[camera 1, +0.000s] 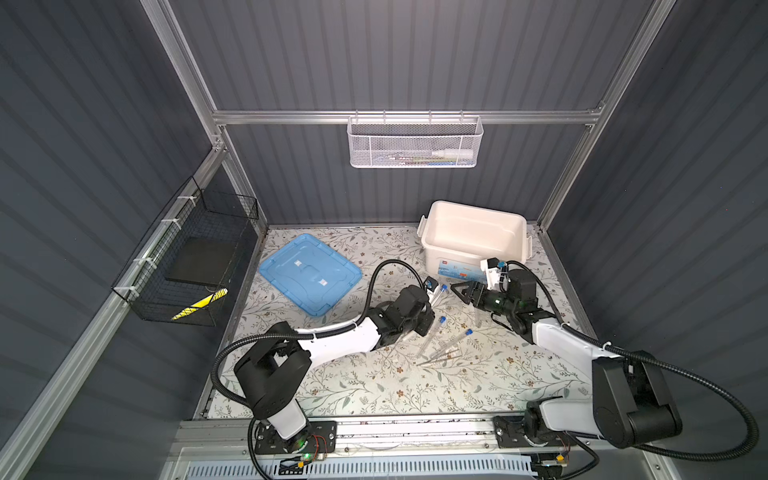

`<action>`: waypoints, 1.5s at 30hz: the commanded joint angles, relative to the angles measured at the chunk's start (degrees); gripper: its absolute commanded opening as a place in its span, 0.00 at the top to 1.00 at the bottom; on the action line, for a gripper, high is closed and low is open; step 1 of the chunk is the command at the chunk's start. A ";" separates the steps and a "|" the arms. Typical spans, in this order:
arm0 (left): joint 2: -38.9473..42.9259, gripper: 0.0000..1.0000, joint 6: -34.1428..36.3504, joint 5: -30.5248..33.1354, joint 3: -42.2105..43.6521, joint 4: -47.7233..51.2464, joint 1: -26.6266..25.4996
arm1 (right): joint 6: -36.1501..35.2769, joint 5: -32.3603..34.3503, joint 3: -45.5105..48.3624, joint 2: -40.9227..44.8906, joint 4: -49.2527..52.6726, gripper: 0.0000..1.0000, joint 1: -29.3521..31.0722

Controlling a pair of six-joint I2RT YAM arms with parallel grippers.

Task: Organize the chemistry lab equipment
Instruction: 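Lift the test tube with the left gripper while the right gripper reaches toward it, then grasp the tube's blue cap with the right gripper, taking it from the left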

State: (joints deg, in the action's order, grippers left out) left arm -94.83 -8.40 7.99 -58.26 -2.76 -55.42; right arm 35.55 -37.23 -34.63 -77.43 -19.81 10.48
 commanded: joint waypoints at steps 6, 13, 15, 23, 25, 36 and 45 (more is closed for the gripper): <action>-1.75 0.86 1.20 -3.48 -1.19 -3.39 -1.18 | 3.36 -3.02 -1.77 -3.15 -3.62 0.39 0.73; -2.77 0.86 1.90 -3.16 -1.85 -3.04 -1.51 | 4.02 -4.46 -2.40 -4.50 -3.90 0.46 0.86; -3.06 0.86 1.99 -3.22 -1.87 -2.95 -1.59 | 4.25 -4.61 -2.43 -4.63 -3.98 0.49 0.86; -4.13 0.86 1.44 -3.07 -2.64 -3.72 -1.59 | 5.36 -5.83 -1.91 -5.19 -5.19 0.58 1.12; -4.38 0.86 1.37 -3.07 -2.81 -3.83 -1.58 | 5.23 -5.85 -1.94 -5.33 -5.01 0.61 1.12; -4.79 0.85 1.46 -3.07 -2.89 -3.83 -1.59 | 4.57 -6.18 -1.95 -5.45 -4.35 0.73 1.17; -5.28 0.82 1.18 -3.09 -2.91 -3.90 -1.57 | 4.13 -5.01 -1.59 -4.60 -3.90 0.81 1.12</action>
State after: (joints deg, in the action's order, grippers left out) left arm -99.04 -7.86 5.72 -59.75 -6.35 -56.60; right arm 40.47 -41.76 -35.70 -82.35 -23.88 11.25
